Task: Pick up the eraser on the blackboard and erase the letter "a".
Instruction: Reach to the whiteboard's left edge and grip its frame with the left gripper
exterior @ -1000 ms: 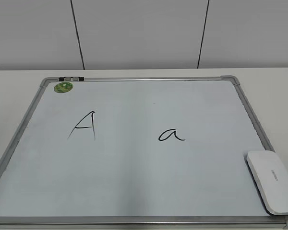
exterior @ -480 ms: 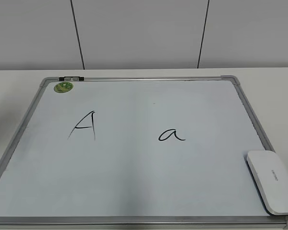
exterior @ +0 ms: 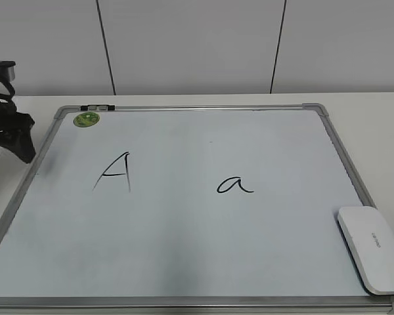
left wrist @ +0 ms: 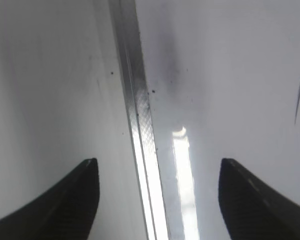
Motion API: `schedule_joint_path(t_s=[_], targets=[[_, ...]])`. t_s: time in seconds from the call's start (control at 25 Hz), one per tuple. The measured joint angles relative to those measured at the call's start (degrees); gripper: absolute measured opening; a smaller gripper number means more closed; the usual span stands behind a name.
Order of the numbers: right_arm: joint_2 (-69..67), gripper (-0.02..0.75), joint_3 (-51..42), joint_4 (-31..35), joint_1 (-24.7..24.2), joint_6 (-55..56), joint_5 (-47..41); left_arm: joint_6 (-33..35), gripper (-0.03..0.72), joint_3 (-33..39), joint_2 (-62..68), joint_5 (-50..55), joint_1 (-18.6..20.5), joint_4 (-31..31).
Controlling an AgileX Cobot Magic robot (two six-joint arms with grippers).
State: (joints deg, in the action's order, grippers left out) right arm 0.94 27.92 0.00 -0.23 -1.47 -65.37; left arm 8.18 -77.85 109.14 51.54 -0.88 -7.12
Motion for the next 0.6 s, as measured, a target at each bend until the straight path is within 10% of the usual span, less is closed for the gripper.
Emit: schedule_joint_path(t_s=[0.6], targets=[[0.00,0.581,0.00,0.00,0.00,0.00,0.00,8.06,0.463,-1.05,6.69,-3.78,4.05,-7.63]])
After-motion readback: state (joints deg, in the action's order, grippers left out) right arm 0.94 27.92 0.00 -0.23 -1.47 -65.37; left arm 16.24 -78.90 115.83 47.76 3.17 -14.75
